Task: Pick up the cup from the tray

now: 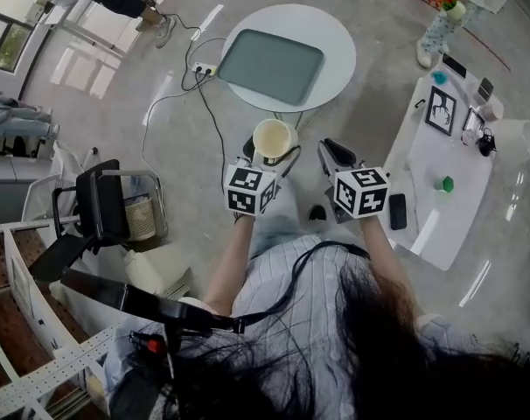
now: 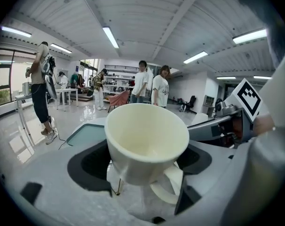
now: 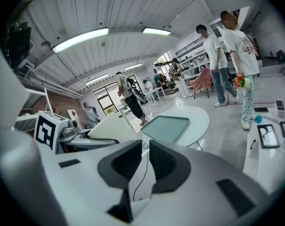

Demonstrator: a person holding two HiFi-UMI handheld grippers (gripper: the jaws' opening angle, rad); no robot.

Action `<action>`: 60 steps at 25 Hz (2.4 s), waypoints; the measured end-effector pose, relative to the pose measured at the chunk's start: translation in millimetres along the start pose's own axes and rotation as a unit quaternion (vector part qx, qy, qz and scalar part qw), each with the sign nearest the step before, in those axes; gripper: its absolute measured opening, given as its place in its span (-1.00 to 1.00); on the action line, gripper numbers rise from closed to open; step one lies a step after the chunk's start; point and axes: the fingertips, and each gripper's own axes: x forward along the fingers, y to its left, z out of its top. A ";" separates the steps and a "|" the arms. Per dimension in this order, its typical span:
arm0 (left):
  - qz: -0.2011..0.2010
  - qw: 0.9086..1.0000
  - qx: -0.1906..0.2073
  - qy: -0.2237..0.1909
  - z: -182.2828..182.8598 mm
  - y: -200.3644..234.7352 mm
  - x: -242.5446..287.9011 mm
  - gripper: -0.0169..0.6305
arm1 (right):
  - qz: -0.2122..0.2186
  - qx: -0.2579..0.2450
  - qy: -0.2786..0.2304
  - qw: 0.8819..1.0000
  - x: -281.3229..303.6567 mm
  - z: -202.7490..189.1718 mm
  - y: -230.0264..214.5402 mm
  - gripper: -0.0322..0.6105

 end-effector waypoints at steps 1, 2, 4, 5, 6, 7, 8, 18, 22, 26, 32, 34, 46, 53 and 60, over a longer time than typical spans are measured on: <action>0.003 1.000 -0.002 0.001 -2.4 -2.6 -7.9 0.40 | 0.005 0.001 0.001 1.000 -1.5 -2.4 5.0 -0.70; 0.004 1.000 -0.003 0.001 -4.7 -5.1 -15.3 0.40 | 0.008 0.002 0.002 1.000 -3.1 -5.1 9.7 -0.70; 0.004 1.000 -0.003 0.003 -8.7 -8.4 -28.4 0.40 | 0.010 0.003 0.004 1.000 -5.5 -10.0 18.3 -0.70; 0.005 1.000 -0.003 0.003 -10.6 -8.5 -34.2 0.40 | 0.012 0.003 0.005 1.000 -5.8 -11.9 22.4 -0.70; 0.007 1.000 -0.004 0.003 -12.2 -7.9 -39.6 0.40 | 0.014 0.004 0.004 1.000 -5.7 -13.3 26.5 -0.70; 0.009 1.000 -0.005 0.002 -13.8 -7.1 -44.5 0.40 | 0.016 0.005 0.004 1.000 -5.4 -14.5 30.5 -0.70; 0.010 1.000 -0.007 0.002 -15.2 -6.7 -48.5 0.40 | 0.017 0.006 0.003 1.000 -5.3 -15.4 34.1 -0.70; -0.028 1.000 -0.003 0.000 -35.2 -23.1 -92.3 0.40 | 0.011 0.007 0.005 1.000 -15.3 -41.4 79.3 -0.70; -0.049 0.999 -0.001 0.004 -53.7 -27.9 -124.6 0.40 | 0.004 0.014 0.008 1.000 -19.7 -64.2 109.8 -0.70; -0.062 0.998 0.000 0.008 -73.8 -24.3 -162.0 0.40 | 0.004 0.011 -0.001 1.000 -27.4 -84.9 150.3 -0.70; -0.070 0.997 0.001 0.010 -101.1 -22.0 -211.0 0.40 | -0.008 0.013 -0.012 1.000 -42.2 -113.0 192.9 -0.70; -0.071 0.997 0.002 0.010 -109.0 -21.5 -224.8 0.40 | -0.011 0.014 -0.014 1.000 -48.1 -122.1 203.8 -0.70; -0.087 0.996 0.006 0.008 -137.1 -33.4 -276.4 0.40 | -0.030 0.003 -0.015 0.999 -77.5 -159.9 245.6 -0.72; -0.099 0.995 0.012 -0.001 -135.6 -42.4 -286.2 0.40 | -0.036 -0.004 -0.024 0.999 -86.3 -160.1 254.7 -0.72; -0.110 0.994 0.015 0.000 -137.6 -50.4 -287.3 0.40 | -0.041 -0.009 -0.023 0.999 -92.7 -162.8 255.9 -0.72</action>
